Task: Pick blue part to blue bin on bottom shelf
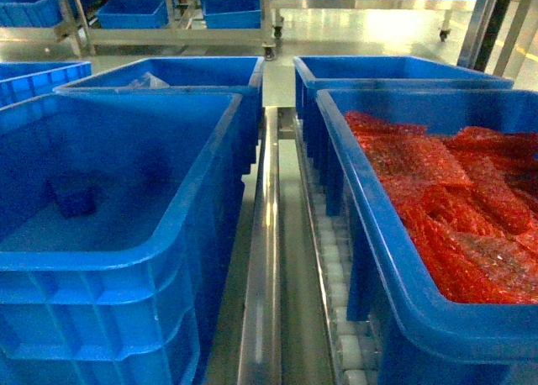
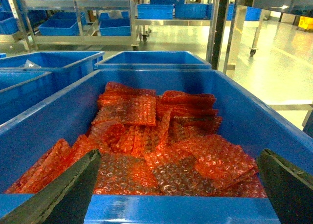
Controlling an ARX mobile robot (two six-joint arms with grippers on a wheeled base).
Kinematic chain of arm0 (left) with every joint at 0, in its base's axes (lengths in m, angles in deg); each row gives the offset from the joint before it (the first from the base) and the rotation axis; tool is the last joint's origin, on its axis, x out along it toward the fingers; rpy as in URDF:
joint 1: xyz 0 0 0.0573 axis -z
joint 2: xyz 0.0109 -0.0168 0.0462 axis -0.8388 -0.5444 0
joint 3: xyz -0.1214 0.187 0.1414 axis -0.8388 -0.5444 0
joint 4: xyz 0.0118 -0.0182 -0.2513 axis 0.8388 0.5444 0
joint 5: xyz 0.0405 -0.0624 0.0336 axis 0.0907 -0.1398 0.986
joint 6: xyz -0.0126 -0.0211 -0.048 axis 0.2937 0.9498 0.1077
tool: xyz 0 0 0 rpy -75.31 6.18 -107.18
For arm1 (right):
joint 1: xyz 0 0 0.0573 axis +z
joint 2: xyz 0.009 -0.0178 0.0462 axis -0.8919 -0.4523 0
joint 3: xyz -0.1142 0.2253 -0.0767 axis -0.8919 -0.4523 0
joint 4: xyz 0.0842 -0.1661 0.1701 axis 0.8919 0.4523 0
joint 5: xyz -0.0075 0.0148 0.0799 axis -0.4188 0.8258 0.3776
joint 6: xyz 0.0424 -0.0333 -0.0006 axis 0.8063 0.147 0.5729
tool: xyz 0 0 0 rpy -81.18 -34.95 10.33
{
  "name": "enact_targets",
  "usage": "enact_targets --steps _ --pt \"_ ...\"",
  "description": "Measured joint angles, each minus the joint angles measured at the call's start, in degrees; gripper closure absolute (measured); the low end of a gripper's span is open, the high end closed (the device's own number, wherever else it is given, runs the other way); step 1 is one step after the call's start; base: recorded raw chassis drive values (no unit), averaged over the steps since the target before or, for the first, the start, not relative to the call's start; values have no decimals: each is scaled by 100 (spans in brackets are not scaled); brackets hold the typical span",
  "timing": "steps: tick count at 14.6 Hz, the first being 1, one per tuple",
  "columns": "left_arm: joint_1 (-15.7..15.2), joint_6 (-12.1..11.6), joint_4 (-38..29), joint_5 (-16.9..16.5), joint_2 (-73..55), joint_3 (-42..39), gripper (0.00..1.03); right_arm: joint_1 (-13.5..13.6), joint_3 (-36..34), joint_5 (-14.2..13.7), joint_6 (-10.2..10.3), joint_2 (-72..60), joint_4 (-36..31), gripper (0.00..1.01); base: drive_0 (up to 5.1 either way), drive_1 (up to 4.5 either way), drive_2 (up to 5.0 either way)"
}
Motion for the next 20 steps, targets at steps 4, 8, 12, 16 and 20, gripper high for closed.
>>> enact_targets --steps 4,8,12,16,20 --pt "0 2 0 -2 0 0 5 0 0 0 0 0 0 3 0 0 0" --pt "0 2 0 -2 0 0 5 0 0 0 0 0 0 3 0 0 0" --pt "0 0 0 0 0 0 5 0 0 0 0 0 0 3 0 0 0" --pt "0 0 0 -2 0 0 5 0 0 0 0 0 0 3 0 0 0" --pt "0 0 0 -2 0 0 5 0 0 0 0 0 0 3 0 0 0"
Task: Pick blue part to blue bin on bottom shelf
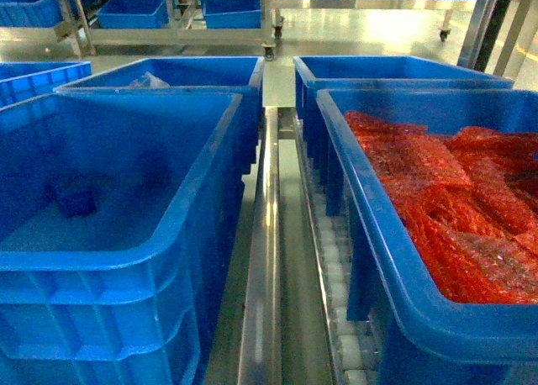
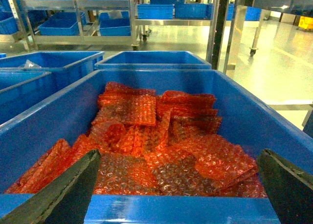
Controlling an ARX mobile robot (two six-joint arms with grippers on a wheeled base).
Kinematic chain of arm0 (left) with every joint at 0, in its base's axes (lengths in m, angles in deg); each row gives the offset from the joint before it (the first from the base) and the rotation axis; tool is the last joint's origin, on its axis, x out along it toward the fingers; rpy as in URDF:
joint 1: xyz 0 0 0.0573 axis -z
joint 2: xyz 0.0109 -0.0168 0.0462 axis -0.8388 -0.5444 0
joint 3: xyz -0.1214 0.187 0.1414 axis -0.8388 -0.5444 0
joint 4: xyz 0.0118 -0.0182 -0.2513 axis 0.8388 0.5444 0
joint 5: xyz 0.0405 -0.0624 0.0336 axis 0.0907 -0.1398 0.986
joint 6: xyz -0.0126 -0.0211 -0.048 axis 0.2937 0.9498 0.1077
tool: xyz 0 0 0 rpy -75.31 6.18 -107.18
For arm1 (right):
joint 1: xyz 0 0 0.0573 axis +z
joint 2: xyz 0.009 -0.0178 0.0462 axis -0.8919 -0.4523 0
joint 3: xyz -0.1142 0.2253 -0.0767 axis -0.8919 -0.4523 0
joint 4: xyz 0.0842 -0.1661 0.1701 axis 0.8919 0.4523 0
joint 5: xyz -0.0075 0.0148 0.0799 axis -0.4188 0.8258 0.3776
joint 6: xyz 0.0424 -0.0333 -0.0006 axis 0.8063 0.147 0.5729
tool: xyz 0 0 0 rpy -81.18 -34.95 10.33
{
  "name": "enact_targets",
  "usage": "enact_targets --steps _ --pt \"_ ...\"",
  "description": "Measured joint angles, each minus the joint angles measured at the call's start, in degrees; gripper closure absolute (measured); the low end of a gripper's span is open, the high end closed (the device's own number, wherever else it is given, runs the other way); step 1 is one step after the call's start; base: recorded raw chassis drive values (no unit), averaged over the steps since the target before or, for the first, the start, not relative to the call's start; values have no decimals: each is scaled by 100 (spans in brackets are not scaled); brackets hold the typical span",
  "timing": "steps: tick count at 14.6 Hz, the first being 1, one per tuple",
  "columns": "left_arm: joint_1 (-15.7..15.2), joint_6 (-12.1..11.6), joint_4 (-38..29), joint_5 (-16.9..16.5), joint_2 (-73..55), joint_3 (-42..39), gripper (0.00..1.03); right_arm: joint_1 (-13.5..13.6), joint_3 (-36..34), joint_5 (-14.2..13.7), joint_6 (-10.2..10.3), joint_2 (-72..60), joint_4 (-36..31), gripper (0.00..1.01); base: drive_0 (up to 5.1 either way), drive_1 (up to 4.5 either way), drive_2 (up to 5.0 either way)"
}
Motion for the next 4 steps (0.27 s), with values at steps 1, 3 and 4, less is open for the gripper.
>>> enact_targets --steps 1,3,4 --pt "0 2 0 2 0 0 5 0 0 0 0 0 0 3 0 0 0" --pt "0 2 -2 0 0 0 5 0 0 0 0 0 0 3 0 0 0" --pt "0 2 0 0 0 0 5 0 0 0 0 0 0 3 0 0 0"
